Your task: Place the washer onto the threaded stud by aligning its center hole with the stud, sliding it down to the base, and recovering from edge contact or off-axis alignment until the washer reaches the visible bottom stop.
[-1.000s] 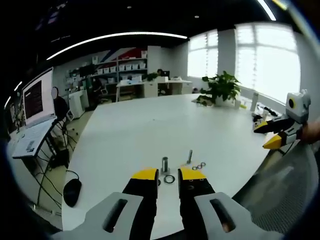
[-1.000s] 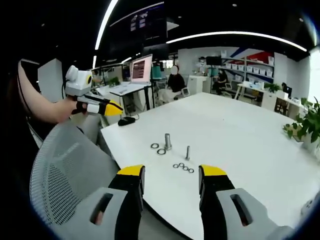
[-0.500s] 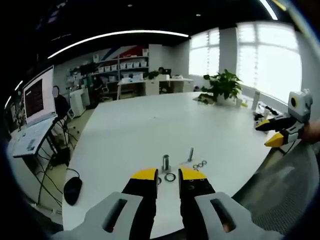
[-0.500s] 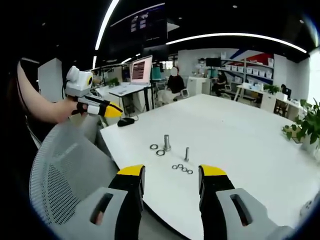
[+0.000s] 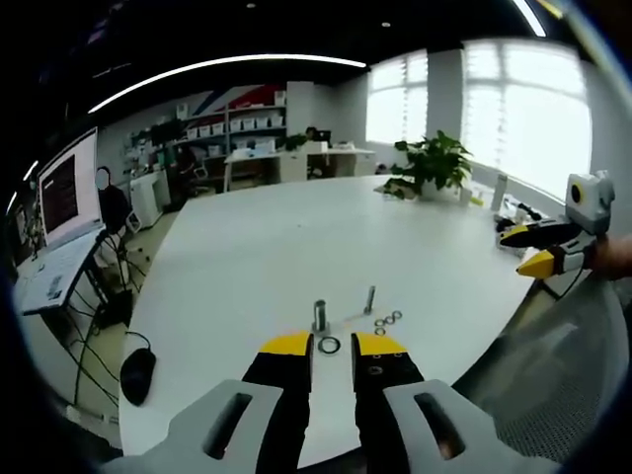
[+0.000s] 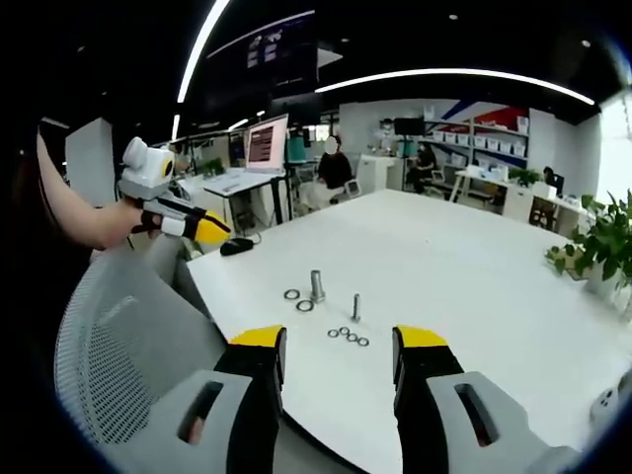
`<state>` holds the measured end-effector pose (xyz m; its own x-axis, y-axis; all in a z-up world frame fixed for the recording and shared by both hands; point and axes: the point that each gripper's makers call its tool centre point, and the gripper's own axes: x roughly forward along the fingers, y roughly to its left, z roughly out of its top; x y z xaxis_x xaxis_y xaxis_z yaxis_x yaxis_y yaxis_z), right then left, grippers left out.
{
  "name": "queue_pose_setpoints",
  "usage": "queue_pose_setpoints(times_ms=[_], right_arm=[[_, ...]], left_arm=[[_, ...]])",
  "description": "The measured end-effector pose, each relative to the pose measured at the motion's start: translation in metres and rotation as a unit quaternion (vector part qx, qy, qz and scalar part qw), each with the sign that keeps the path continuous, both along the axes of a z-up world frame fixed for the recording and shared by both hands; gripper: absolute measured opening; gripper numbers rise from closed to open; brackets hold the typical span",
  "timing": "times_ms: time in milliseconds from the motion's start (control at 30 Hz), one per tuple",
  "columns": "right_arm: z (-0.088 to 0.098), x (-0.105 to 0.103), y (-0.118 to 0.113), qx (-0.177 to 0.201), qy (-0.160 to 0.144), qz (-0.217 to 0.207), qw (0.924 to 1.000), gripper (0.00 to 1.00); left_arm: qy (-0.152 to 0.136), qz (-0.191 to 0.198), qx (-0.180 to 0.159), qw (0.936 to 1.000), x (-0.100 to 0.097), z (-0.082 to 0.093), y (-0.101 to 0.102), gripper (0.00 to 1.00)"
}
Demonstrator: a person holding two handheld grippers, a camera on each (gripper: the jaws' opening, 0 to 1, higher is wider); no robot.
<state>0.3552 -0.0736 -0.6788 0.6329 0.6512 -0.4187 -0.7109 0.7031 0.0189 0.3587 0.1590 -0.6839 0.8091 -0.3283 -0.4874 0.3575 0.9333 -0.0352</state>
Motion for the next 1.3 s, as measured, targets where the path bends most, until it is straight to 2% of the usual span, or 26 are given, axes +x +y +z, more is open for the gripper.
queue_pose_setpoints(times_ms=[133, 300, 400, 567, 733, 867, 1067, 1300], right_arm=[[-0.009, -0.005, -0.001, -0.023, 0.004, 0.008, 0.9997, 0.45], [-0.008, -0.003, 0.001, -0.025, 0.004, 0.01, 0.9996, 0.45], [-0.014, -0.003, -0.002, -0.035, 0.014, 0.003, 0.9993, 0.45], [-0.013, -0.002, -0.003, -0.038, 0.008, 0.0, 0.9992, 0.45], [-0.011, -0.001, -0.002, -0.032, 0.009, -0.001, 0.9994, 0.45], [-0.009, -0.003, 0.0, -0.024, 0.006, 0.007, 0.9997, 0.45], [-0.006, -0.004, 0.004, -0.023, 0.001, 0.017, 0.9996, 0.45], [-0.007, -0.005, 0.004, -0.021, 0.005, 0.018, 0.9996, 0.45]], left_arm=[[0.008, 0.006, -0.009, 0.9999, -0.001, -0.002, 0.002, 0.12], [0.009, -0.011, -0.011, 0.9998, -0.001, -0.003, -0.005, 0.12], [0.016, -0.011, -0.017, 0.9997, -0.001, -0.005, -0.005, 0.12], [0.019, -0.01, -0.02, 0.9996, -0.001, -0.006, -0.006, 0.12], [0.019, -0.011, -0.009, 0.9997, -0.002, -0.008, -0.004, 0.12], [-0.002, 0.009, -0.008, 0.9999, 0.0, 0.002, 0.004, 0.12], [0.0, 0.014, 0.008, 0.9999, 0.002, -0.001, 0.006, 0.12], [0.016, 0.015, 0.022, 0.9995, 0.0, -0.008, 0.008, 0.12]])
